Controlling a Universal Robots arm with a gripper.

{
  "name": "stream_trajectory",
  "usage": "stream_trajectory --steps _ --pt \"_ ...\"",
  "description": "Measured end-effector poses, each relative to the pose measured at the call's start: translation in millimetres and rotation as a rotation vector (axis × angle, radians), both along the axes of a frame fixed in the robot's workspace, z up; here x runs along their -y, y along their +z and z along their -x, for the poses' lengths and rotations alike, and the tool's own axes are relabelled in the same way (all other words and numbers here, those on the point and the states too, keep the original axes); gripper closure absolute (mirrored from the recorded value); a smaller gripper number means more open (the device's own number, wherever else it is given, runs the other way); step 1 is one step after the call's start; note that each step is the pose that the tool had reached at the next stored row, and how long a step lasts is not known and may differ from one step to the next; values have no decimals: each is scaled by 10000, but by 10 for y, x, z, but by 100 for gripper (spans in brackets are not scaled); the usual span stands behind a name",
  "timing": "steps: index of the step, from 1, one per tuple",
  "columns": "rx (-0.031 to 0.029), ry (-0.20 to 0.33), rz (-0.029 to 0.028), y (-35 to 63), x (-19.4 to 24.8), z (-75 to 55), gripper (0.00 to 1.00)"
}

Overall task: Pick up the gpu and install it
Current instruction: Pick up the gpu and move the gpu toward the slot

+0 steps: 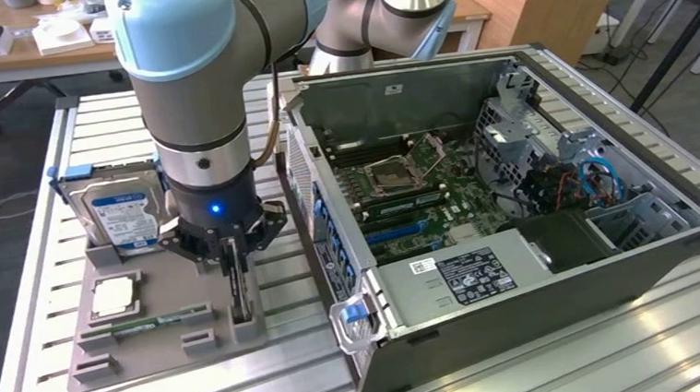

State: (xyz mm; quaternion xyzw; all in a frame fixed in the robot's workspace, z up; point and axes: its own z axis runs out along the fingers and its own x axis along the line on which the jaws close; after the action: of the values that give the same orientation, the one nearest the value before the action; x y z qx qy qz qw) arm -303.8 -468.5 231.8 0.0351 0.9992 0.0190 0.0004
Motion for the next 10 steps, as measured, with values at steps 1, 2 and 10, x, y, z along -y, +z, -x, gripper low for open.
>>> stream_trajectory --steps 1,2,10 --pt "0 1 1 10 0 0 74" --pt "0 1 1 26 0 0 74" --pt "0 3 0 254 0 0 74"
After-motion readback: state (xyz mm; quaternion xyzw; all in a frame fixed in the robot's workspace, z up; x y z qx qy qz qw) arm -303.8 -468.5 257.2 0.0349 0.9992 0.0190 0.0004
